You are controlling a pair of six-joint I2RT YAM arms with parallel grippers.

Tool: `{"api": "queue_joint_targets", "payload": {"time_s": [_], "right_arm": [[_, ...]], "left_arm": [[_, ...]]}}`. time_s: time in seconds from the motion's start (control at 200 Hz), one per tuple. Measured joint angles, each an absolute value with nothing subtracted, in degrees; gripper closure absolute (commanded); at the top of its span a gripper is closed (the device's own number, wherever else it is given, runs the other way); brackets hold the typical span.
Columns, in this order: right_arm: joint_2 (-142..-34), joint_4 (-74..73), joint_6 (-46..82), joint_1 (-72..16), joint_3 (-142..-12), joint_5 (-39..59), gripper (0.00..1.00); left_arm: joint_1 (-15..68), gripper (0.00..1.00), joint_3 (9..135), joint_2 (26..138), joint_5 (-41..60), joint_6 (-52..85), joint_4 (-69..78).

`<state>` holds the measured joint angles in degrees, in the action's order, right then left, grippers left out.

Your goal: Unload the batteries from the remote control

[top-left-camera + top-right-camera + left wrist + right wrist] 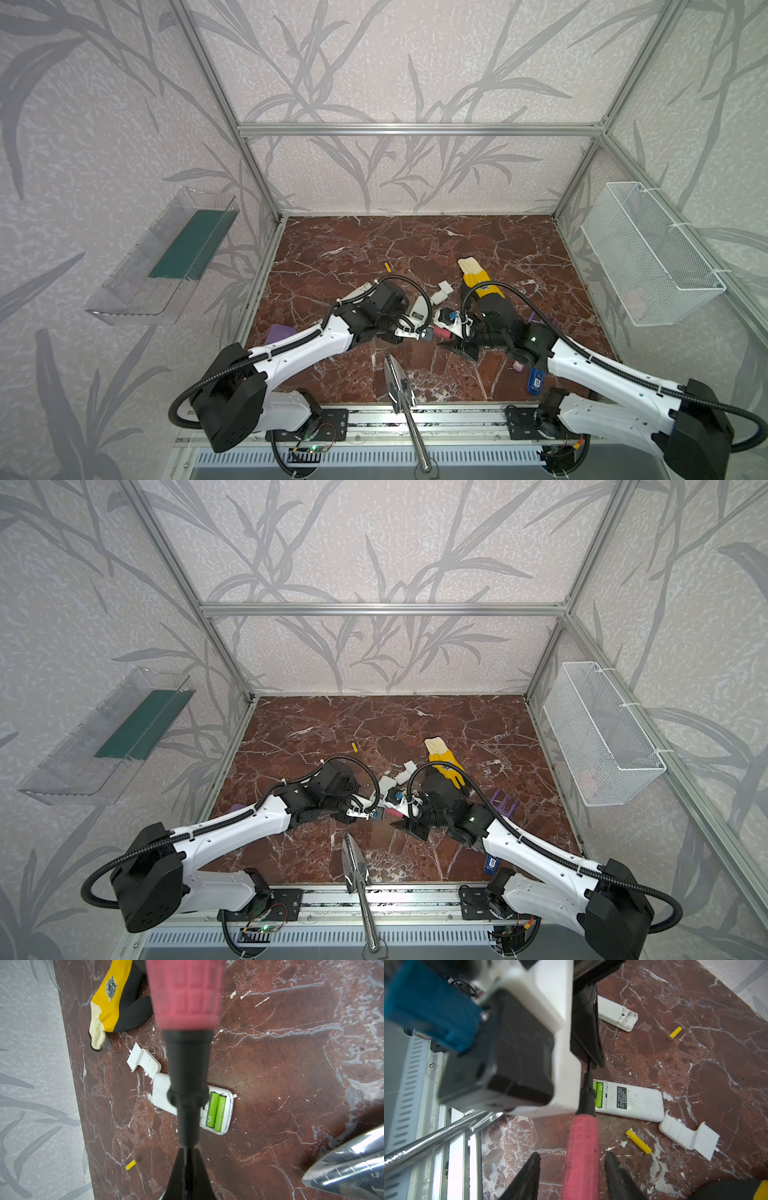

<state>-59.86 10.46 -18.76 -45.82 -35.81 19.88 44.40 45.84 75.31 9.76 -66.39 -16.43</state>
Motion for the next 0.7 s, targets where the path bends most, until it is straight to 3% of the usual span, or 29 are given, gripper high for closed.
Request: {"api": "queue_joint_targets", "payload": {"time_s": [0.545,0.7], "right_arm": [[-59.92,9.28,-20.1,-46.15,-35.81,18.57,0.68],[-59.99,9.28,-20.12,-46.19,-35.81,18.5,0.81]], "left_arm": [[44.34,1.0,45.95,75.31,10.7,-65.84,-18.22],[44.21,1.0,46.04,75.31,10.7,-65.45,-18.41]]}}
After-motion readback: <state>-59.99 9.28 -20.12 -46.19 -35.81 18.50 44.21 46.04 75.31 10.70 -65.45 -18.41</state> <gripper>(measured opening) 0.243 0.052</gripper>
